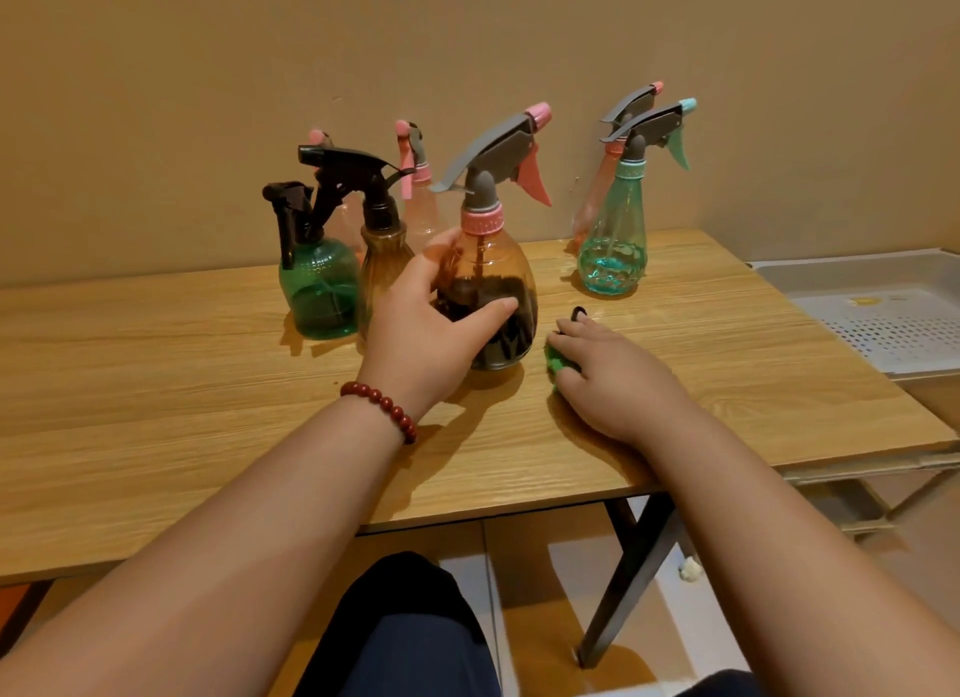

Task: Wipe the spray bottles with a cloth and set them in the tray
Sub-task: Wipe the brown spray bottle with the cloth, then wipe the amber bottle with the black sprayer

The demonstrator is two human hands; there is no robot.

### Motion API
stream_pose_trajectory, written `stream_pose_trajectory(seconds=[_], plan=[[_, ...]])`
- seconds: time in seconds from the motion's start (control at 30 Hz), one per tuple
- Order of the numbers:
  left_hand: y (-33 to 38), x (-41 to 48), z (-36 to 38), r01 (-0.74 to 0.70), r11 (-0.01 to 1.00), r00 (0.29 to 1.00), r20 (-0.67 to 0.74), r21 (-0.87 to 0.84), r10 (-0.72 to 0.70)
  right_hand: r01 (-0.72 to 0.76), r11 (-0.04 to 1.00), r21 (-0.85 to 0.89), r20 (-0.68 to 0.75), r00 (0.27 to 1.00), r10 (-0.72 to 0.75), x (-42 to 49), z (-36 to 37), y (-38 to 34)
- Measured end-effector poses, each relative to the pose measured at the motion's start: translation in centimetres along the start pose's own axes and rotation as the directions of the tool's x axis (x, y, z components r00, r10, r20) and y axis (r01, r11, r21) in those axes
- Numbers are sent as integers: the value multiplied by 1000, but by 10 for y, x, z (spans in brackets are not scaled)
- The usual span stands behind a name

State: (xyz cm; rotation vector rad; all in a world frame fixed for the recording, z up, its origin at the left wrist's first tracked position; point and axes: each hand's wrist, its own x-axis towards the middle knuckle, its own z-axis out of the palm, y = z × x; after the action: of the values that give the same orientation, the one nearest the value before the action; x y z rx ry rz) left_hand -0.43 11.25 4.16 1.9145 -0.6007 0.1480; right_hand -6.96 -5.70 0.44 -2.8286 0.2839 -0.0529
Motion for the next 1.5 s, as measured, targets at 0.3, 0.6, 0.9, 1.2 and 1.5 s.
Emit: stream_pose_trajectory(seconds=[0.3,0.6,0.9,1.2,1.5], plan=[[6,57,36,-41,999,999,32,22,40,26,1000,-10,12,1000,-26,21,-1,27],[-11,105,67,47,998,997,57,-46,-45,33,999,42,-51,998,-31,23,5,33],[-35,135,86,121,992,984,135,-43,-114,19,991,135,-89,996,-6,24,6,35],[-40,146,104,93,986,991,80,141,-105,28,989,142,-92,996,-14,26,7,37],[-47,154,112,77,970,997,-38,229,-71,42,989,144,-66,997,-33,27,8,37]])
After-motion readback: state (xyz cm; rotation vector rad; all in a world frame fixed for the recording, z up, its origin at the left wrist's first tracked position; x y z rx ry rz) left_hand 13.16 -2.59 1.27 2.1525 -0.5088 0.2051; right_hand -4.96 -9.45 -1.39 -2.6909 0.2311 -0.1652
